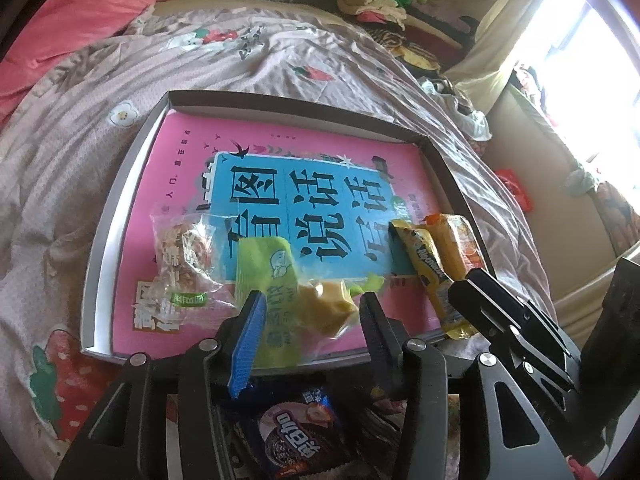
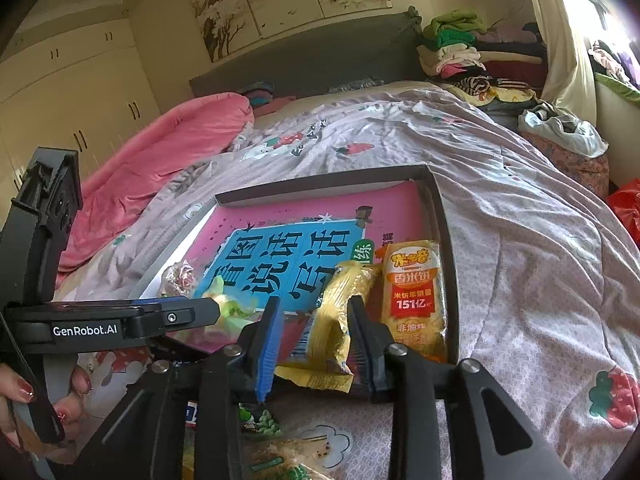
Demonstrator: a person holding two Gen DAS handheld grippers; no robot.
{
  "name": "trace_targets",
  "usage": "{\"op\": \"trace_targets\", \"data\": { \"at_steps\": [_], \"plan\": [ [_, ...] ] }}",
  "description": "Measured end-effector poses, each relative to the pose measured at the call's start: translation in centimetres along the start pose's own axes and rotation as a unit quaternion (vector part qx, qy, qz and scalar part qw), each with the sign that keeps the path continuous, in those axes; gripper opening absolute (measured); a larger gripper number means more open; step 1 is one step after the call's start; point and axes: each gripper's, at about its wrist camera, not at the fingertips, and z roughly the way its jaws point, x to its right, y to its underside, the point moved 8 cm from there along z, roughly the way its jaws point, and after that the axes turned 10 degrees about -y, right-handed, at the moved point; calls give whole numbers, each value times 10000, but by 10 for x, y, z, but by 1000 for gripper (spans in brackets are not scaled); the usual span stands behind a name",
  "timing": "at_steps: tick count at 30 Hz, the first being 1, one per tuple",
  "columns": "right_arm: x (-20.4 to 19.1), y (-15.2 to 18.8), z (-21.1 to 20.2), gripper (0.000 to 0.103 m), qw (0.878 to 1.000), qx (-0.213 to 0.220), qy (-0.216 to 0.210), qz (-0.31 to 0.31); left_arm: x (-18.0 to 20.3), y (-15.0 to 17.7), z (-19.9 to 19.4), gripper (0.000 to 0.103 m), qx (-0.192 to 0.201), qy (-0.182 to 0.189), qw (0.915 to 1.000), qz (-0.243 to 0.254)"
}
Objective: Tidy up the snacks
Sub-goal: 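Carry both bags over the box lid and open both tools to drop them inside, then withdraw both open tools from the box lid toward the snack pile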
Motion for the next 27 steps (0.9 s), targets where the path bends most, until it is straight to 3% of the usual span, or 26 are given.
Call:
{"op": "trace_targets", "data": {
  "at_steps": [6,16,27],
  "plan": [
    [1,-3,-3,41,10000,52,1,11,-1,-1,-10,55,59,62,10000,-25],
    [2,-7,-9,52,9999,152,43,62,-2,-2,-25,75,241,115,9996,30],
    [0,-14,-21,67,9994,345,98,29,-8,0,-38,77,316,181,9993,-61]
  ]
}}
